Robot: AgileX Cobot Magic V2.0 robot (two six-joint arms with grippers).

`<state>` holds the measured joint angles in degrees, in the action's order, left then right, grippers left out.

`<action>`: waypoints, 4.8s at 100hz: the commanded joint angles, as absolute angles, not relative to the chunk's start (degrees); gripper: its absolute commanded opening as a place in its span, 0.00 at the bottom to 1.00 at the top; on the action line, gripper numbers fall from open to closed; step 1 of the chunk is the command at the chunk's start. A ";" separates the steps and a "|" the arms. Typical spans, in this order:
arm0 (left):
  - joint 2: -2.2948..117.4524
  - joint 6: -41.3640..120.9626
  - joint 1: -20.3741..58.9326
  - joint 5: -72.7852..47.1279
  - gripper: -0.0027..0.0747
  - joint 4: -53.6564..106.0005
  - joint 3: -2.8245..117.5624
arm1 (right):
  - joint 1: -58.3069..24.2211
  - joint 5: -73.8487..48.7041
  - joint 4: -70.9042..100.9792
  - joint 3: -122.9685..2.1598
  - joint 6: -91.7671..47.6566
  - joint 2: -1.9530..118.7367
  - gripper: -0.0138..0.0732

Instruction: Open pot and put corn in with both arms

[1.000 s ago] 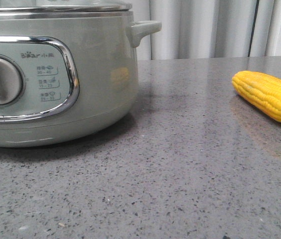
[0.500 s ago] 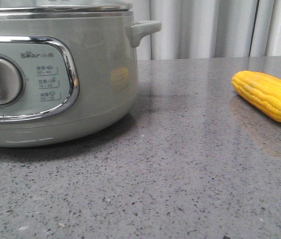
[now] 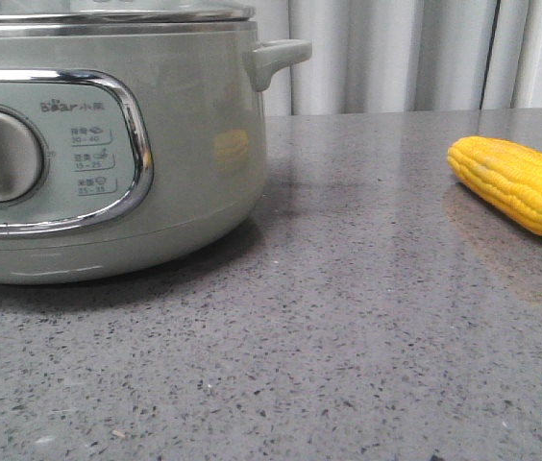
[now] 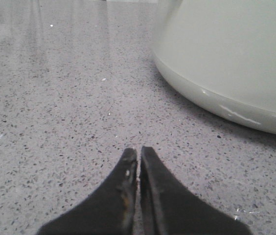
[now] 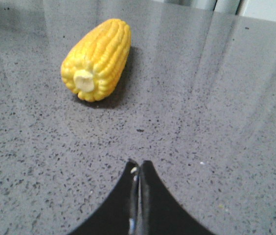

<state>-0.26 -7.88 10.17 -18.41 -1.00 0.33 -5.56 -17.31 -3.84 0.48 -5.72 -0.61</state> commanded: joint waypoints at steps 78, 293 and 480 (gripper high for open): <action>-1.91 -7.89 9.88 7.82 0.01 21.27 -0.94 | -5.27 7.70 21.85 0.91 -5.94 -1.86 0.08; 69.64 0.00 31.40 13.17 0.39 5.23 49.73 | -5.52 -23.75 6.84 -37.95 -5.94 29.58 0.80; 54.15 0.00 -15.89 13.61 0.14 8.79 30.44 | -8.32 -22.59 9.31 -37.95 -5.94 29.58 0.80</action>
<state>53.68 0.00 -15.83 4.23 8.81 29.14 -8.18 -27.29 8.89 -35.92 -5.72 28.86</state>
